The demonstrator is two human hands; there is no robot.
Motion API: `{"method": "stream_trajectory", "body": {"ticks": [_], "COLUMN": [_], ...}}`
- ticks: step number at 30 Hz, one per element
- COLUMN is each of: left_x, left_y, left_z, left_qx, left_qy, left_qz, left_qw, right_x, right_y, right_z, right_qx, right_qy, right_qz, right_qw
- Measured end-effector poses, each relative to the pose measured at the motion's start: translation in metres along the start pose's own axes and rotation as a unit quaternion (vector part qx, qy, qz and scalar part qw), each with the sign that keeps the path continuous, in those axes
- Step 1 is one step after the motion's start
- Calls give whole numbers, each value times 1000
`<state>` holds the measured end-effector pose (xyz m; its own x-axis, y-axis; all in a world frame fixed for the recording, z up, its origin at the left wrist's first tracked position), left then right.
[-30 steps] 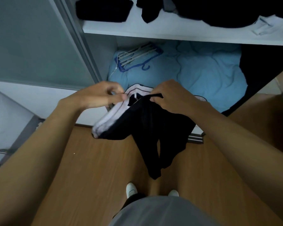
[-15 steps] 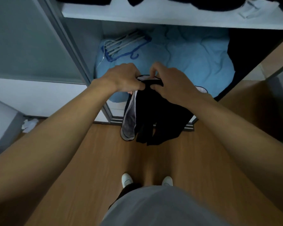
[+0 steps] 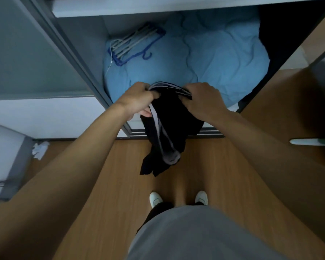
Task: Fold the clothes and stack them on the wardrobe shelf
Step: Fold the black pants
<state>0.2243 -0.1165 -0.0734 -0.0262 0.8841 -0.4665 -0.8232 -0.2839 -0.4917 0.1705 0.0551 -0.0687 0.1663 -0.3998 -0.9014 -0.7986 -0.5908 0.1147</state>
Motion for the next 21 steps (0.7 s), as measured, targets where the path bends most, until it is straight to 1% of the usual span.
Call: {"method": "stream_trajectory", "body": {"ticks": [1,3,5,7,9,11,13,16,17,18,19,21], "left_x": [-3,-7,-6,0,4,5,7,9,10,10,11,13], "left_y": [-1,-2,-4,-5,-8,-8,-8,-9,-9,-9,-9,-8], "left_z": [1,1,1,0,-1,-2,-1,-1,-1,-2,-3,-5], "left_qx": [-7,-17,-33,-45,-46,-34,-18,-7,-10,-13,-19,-34], "left_qy": [-64,-153,-224,-270,-254,-196,-148,-140,-155,-176,-196,-215], "left_qz": [26,71,93,93,100,102,93,123,139,155,162,159], "left_qw": [998,985,970,957,961,975,984,982,978,972,967,963], "right_x": [4,15,26,35,42,47,47,42,41,40,42,51], "right_y": [-4,-14,-22,-22,-22,-23,-24,-27,-30,-33,-36,-44], "right_z": [1,-1,-3,-7,-7,-5,-4,-11,-15,-21,-27,-28], "right_qx": [-16,-49,-51,-19,45,97,118,129,124,104,78,51], "right_qy": [-14,-21,20,88,155,194,210,236,226,191,144,58], "right_qz": [-6,-27,-46,-53,-69,-88,-100,-99,-95,-97,-105,-142], "right_qw": [1000,998,997,994,985,972,965,958,961,971,981,987]}}
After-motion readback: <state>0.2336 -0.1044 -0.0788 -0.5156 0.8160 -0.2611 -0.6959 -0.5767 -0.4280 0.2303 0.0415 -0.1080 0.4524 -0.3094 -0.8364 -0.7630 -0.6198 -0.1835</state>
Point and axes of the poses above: each hand's wrist, its own y-axis towards the middle knuckle, its own x-axis out of the palm, z = x × y, the point moved 6 cm from there along y, towards the middle knuckle, and after that the axes turned 4 degrees about -x, right-handed, at the moved point
